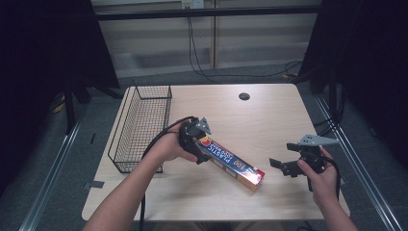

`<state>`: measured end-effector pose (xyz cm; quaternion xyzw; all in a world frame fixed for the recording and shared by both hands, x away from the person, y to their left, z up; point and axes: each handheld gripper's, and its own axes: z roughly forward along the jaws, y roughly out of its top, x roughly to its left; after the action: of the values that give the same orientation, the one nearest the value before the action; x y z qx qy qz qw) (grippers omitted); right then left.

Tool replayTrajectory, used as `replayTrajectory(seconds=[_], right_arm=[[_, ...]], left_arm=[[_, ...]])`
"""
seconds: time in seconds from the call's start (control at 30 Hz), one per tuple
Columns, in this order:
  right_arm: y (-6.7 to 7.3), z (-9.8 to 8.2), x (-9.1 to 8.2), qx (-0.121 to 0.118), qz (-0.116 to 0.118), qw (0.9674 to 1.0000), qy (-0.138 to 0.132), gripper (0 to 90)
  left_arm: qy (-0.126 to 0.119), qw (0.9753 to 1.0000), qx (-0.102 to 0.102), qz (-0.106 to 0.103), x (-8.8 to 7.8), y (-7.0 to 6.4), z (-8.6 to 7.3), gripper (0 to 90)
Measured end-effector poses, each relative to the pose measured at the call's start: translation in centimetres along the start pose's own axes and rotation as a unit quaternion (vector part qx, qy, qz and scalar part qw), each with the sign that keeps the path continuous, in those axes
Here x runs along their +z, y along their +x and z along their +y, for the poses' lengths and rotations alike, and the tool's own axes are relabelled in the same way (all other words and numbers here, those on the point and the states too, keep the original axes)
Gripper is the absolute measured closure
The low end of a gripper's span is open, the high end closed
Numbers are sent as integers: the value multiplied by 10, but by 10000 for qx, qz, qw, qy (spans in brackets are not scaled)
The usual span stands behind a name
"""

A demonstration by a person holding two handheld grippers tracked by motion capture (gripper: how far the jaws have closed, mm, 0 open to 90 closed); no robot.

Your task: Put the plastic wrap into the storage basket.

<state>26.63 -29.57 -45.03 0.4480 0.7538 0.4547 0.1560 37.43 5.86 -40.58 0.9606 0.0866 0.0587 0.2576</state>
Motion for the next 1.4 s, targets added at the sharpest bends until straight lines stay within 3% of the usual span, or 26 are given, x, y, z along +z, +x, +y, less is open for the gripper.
replayTrajectory(seconds=[0.23, 0.3, 0.37, 0.47, 0.57, 0.63, 0.77, 0.83, 0.9, 1.03, 1.13, 1.2, 1.23, 1.3, 1.33, 1.4], right_arm=[[0, 0, 1, -15, 71, 10000, 20, 9], [0, 0, 1, -8, 109, 9999, 29, 9], [0, 0, 1, -8, 128, 9999, 37, 9], [0, 0, 1, 0, 145, 9999, 29, 9], [0, 0, 1, 5, 146, 9999, 17, 9], [0, 0, 2, -5, 173, 9998, 36, 9], [1, 0, 2, 1, 212, 9998, 15, 9], [0, 0, 1, 23, 213, 9998, 14, 9], [0, 0, 1, 36, 194, 9998, 12, 9], [0, 0, 1, 40, 219, 9998, -5, 9], [0, 0, 1, 40, 224, 9997, -20, 9], [0, 0, 0, 50, 218, 9997, -18, 9], [0, 0, 0, 50, 218, 9997, -18, 9], [-1, -1, 0, 62, 218, 9997, -14, 9], [-1, -1, 0, 65, 236, 9997, -7, 9], [-1, -1, 1, 67, 256, 9996, -23, 9]], left_arm=[[250, 9992, 268, -140, 10, 8, 14, 30], [316, 9982, 480, -187, 15, 10, 17, 30], [337, 9980, 482, -224, 17, 11, 17, 27], [459, 9959, 646, -447, 24, 13, 19, 31], [570, 9939, 839, -424, 30, 14, 19, 26], [532, 9946, 780, -426, 32, 15, 20, 25], [556, 9929, 907, -538, 37, 16, 24, 25], [529, 9900, 1173, -574, 39, 16, 26, 21], [663, 9892, 1153, -614, 44, 14, 29, 21], [610, 9891, 1116, -747, 49, 14, 31, 24], [741, 9868, 1181, -822, 56, 13, 31, 37], [678, 9882, 1113, -798, 58, 12, 31, 34], [729, 9864, 1214, -832, 58, 13, 32, 34], [718, 9872, 1140, -849, 60, 14, 33, 36], [786, 9857, 1241, -825, 61, 14, 33, 36], [811, 9859, 1217, -818, 66, 13, 33, 42]])
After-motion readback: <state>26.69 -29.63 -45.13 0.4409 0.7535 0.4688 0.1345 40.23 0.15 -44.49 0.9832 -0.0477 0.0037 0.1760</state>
